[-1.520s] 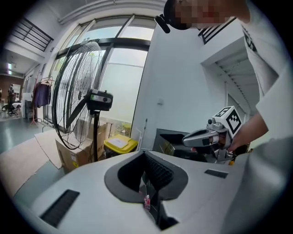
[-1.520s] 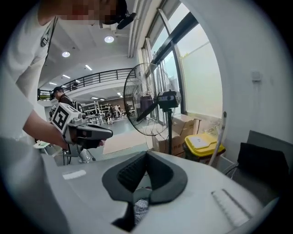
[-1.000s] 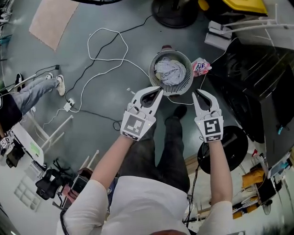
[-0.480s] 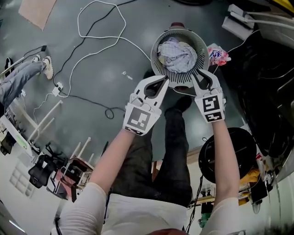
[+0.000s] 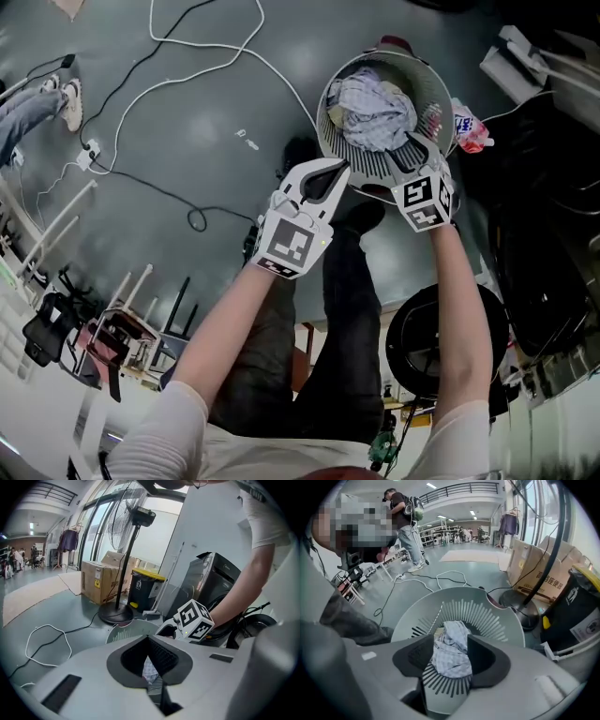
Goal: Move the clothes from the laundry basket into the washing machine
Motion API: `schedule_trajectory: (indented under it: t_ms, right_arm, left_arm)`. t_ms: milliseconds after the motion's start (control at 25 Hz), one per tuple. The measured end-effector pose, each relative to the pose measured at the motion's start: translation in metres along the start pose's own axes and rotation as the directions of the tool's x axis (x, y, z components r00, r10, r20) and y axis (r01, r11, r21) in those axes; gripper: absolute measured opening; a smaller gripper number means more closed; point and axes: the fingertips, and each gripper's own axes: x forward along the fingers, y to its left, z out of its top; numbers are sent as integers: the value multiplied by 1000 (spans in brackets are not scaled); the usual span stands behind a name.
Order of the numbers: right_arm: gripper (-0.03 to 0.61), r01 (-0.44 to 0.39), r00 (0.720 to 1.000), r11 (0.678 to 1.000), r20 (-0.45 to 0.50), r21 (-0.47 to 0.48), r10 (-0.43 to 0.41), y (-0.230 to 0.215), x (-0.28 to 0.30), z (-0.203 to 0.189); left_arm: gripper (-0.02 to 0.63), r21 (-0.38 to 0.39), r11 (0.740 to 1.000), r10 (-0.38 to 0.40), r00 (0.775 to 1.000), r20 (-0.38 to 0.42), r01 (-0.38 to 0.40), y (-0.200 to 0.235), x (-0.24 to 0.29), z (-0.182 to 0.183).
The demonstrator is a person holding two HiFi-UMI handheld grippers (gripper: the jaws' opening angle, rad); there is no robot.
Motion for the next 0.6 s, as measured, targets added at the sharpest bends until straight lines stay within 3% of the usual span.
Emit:
schedule_trajectory:
  t_ms: [240,600]
  right_arm:
    - [314,2,995,992,-100,-125,-14,-1,52,-29]
    - [413,-56,965,957,-263,-284,-21,-21,113,-83]
  left_arm:
    - [6,-50,999,-6,998,-59,3,20,23,-43]
    - [6,-72,997,-33,996,-79,27,29,48,-72]
